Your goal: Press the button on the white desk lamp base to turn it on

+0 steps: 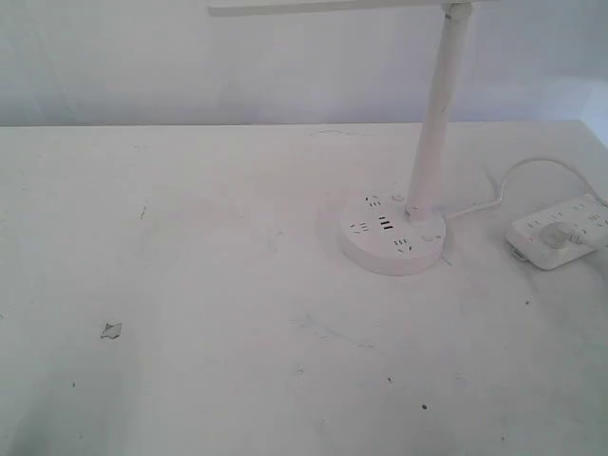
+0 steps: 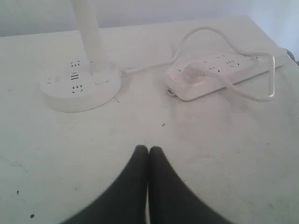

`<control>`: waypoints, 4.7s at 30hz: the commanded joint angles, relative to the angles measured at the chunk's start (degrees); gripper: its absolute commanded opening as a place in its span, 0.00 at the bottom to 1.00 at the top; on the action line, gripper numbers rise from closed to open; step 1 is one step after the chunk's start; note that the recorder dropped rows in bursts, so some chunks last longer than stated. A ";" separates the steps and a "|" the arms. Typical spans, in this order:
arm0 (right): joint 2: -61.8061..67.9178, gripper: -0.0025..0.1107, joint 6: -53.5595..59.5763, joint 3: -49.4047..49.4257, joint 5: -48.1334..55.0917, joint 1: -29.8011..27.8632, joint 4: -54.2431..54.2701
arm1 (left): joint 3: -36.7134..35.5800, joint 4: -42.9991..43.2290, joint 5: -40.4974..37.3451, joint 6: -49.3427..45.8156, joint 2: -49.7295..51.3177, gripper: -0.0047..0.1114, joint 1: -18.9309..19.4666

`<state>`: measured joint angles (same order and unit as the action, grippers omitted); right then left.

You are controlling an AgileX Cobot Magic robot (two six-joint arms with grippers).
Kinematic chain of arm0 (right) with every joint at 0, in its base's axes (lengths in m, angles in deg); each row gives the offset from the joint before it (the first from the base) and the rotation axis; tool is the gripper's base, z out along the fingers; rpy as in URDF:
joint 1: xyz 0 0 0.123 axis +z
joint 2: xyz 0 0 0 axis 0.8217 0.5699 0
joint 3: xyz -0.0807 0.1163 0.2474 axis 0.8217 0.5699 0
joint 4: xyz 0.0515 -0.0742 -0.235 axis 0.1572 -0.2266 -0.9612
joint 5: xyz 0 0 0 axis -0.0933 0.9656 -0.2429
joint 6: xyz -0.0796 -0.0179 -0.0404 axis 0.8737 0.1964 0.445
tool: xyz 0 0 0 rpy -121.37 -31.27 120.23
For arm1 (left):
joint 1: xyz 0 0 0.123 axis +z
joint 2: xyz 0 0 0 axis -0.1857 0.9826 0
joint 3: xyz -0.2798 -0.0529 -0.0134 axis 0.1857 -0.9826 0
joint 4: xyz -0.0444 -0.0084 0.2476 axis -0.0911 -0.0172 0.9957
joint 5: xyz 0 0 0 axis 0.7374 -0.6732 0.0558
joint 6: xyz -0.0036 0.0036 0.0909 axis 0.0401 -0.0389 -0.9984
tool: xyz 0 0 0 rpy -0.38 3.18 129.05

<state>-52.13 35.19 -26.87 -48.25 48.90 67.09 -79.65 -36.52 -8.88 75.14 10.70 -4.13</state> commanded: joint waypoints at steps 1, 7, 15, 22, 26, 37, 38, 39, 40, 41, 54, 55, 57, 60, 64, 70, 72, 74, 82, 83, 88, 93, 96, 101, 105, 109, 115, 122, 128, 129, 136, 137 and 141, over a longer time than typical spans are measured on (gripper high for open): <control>-0.30 0.02 -0.09 0.32 -0.62 0.18 -0.33 | -0.19 -0.07 -0.04 0.06 -0.22 0.04 0.03; -0.30 0.02 -0.09 0.32 -0.62 0.18 -0.33 | -0.19 -0.07 -0.04 0.06 -0.22 0.04 0.03; -0.30 0.02 -0.09 0.32 -0.62 0.18 -0.33 | -0.19 -0.07 -0.04 0.06 -0.22 0.04 0.03; -0.30 0.02 -0.09 0.32 -0.62 0.18 -0.33 | -0.19 -0.07 -0.04 0.06 -0.22 0.04 0.03; -0.30 0.02 -0.09 0.32 -0.74 0.18 -0.44 | -0.19 -0.07 -0.04 0.06 -0.22 0.04 0.03; -0.30 0.02 -0.09 0.32 -0.68 0.18 -0.32 | -0.19 -0.07 -0.04 0.06 -0.22 0.04 0.03; -0.30 0.02 -0.09 0.32 -0.68 0.18 -0.32 | -0.19 -0.07 -0.04 0.06 -0.22 0.04 0.03; -0.30 0.02 -0.09 0.32 -0.48 0.18 -0.32 | -0.19 -0.07 -0.04 0.06 -0.22 0.04 0.03; -0.30 0.02 -0.09 0.32 -0.73 0.18 -0.32 | -0.19 -0.07 -0.04 0.06 -0.22 0.04 0.03; -0.30 0.02 -0.09 0.32 -1.18 0.18 -0.32 | -0.19 -0.07 -0.04 0.06 -0.22 0.04 0.03; -0.30 0.02 0.93 -18.36 7.55 0.18 0.41 | -0.19 -0.07 -0.04 0.06 -0.22 0.04 0.03; -0.30 0.02 0.93 -19.98 9.92 0.18 0.84 | -0.19 -0.07 -0.04 0.06 -0.22 0.04 0.03; -0.30 0.02 0.93 -23.47 12.93 0.18 2.12 | -0.19 -0.07 -0.04 0.06 -0.22 0.04 0.03; -0.30 0.02 0.98 -26.40 18.57 0.18 2.22 | -0.19 -0.07 -0.04 0.06 -0.22 0.04 0.03; -0.30 0.02 0.80 -27.25 22.64 0.18 2.36 | -0.19 -0.07 -0.04 0.06 -0.22 0.04 0.03; -0.30 0.02 0.37 -27.25 22.93 0.18 4.28 | -0.19 -0.07 -0.04 0.06 -0.22 0.04 0.03; -0.30 0.02 0.37 -27.25 22.80 0.18 5.35 | -0.19 -0.07 -0.04 0.06 -0.22 0.04 0.03; -0.30 0.02 0.37 -27.25 21.90 0.18 6.25 | -0.19 -0.07 -0.04 0.06 -0.22 0.04 0.03; -0.30 0.02 -1.64 -27.13 4.88 0.18 8.08 | -0.19 -0.07 -0.04 0.06 -0.22 0.04 0.03; -0.30 0.02 -3.11 -26.88 0.71 0.18 8.08 | -0.19 -0.07 -0.04 0.06 -0.22 0.04 0.03; -0.30 0.02 -16.35 -25.31 -27.70 0.18 8.08 | -0.19 -0.07 -0.04 0.06 -0.22 0.04 0.03; 6.66 0.02 -16.25 -24.20 -49.05 0.18 7.81 | -0.19 -0.07 -0.04 0.06 -0.22 0.04 0.03; 13.50 0.02 -16.90 -24.20 -52.45 0.18 7.43 | -0.19 -0.07 -0.04 0.06 -0.22 0.04 0.03; 20.55 0.02 -35.32 -25.21 -64.18 0.18 7.12 | -0.19 -0.07 -0.04 0.06 -0.22 0.04 0.03; 23.40 0.02 -41.59 -25.45 -69.22 0.18 5.24 | -0.19 -0.07 -0.04 0.06 -0.22 0.04 0.03; 28.53 0.02 -45.76 -25.55 -66.37 0.18 -1.46 | -0.19 -0.07 -0.04 0.06 -0.22 0.04 0.03; 37.36 0.02 -55.50 -25.55 -64.04 0.18 -30.05 | -0.19 -0.07 -0.04 0.06 -0.22 0.04 0.03; 55.78 0.02 -55.62 -25.55 -66.08 0.78 -67.59 | -0.19 -0.07 -0.04 0.06 -0.22 0.04 0.03; 71.63 0.02 -55.62 -25.55 -60.05 7.05 -84.91 | -0.19 -0.07 -0.04 0.06 -0.22 0.04 0.03; 72.93 0.02 -55.62 -25.55 -58.15 8.00 -84.91 | -0.19 -0.07 -0.04 0.06 -0.22 0.04 0.03; 78.47 0.02 -54.93 -26.70 -33.57 13.25 -84.67 | -0.19 -0.07 -0.04 0.06 -0.22 0.04 0.03; 78.60 0.02 -54.93 -27.68 -33.95 13.25 -84.68 | -0.19 -0.07 -0.04 0.06 -0.22 0.04 0.03; 78.60 0.02 -55.19 -31.95 -39.51 13.25 -61.28 | -0.19 -0.07 -0.04 0.06 -0.22 0.04 0.03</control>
<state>26.53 -20.03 -57.10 -85.81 62.10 -6.71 -79.65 -36.52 -8.88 75.14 10.70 -4.13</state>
